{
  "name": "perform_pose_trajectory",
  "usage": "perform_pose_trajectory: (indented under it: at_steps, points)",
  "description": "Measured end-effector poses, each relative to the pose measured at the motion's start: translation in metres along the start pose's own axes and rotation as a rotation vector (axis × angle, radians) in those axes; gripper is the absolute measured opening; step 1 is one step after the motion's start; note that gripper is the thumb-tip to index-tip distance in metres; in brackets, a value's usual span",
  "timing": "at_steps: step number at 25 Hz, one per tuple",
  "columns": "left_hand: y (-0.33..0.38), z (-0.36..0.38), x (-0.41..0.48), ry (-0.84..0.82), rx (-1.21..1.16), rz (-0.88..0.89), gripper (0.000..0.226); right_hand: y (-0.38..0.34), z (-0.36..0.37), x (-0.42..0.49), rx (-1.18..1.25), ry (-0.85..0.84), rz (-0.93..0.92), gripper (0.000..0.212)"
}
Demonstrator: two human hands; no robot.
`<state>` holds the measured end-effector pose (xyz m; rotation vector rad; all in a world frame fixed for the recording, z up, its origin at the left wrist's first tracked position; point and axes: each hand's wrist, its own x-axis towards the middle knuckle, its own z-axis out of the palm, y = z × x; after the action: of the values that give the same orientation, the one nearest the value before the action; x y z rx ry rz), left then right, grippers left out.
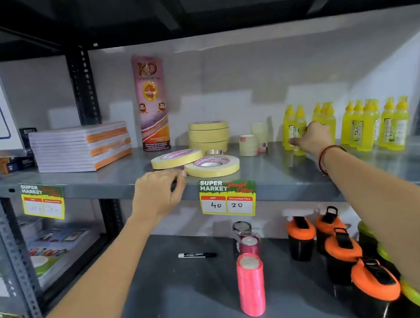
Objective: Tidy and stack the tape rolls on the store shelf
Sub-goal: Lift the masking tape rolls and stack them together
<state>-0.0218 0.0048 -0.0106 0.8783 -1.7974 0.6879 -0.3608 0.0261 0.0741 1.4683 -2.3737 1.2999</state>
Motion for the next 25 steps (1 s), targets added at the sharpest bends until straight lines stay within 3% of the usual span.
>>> perform_pose_trajectory:
  at_steps: [8, 11, 13, 14, 16, 18, 21, 23, 25]
  points:
    - [0.0, -0.002, 0.001, -0.026, -0.032, 0.003, 0.052, 0.002, 0.003, 0.004, -0.069, -0.019, 0.027, 0.052]
    - [0.002, -0.003, 0.002, -0.038, -0.048, -0.001, 0.051, -0.012, -0.003, -0.011, -0.059, 0.171, -0.012, 0.038]
    - [0.003, -0.006, 0.002, -0.04, -0.052, -0.007, 0.051, -0.04, -0.004, -0.025, -0.088, 0.346, -0.157, 0.034]
    - [0.004, -0.007, 0.003, -0.038, -0.052, -0.007, 0.051, -0.059, -0.001, -0.032, -0.077, 0.354, -0.253, 0.032]
    - [0.005, -0.008, 0.003, -0.041, -0.059, -0.003, 0.05, -0.101, 0.013, -0.047, 0.001, 0.18, -0.445, 0.025]
    - [0.005, -0.008, 0.003, -0.055, -0.061, -0.001, 0.05, -0.138, 0.033, -0.065, 0.051, -0.147, -0.614, 0.026]
    - [-0.002, -0.008, 0.004, -0.087, -0.048, 0.024, 0.053, -0.17, 0.062, -0.087, -0.152, -0.58, -0.792, 0.037]
    - [-0.012, -0.01, 0.006, -0.118, -0.058, 0.084, 0.052, -0.175, 0.075, -0.087, -0.251, -0.671, -0.807, 0.039]
    - [-0.019, -0.012, 0.008, -0.143, -0.068, 0.122, 0.052, -0.176, 0.08, -0.079, -0.19, -0.684, -0.812, 0.035]
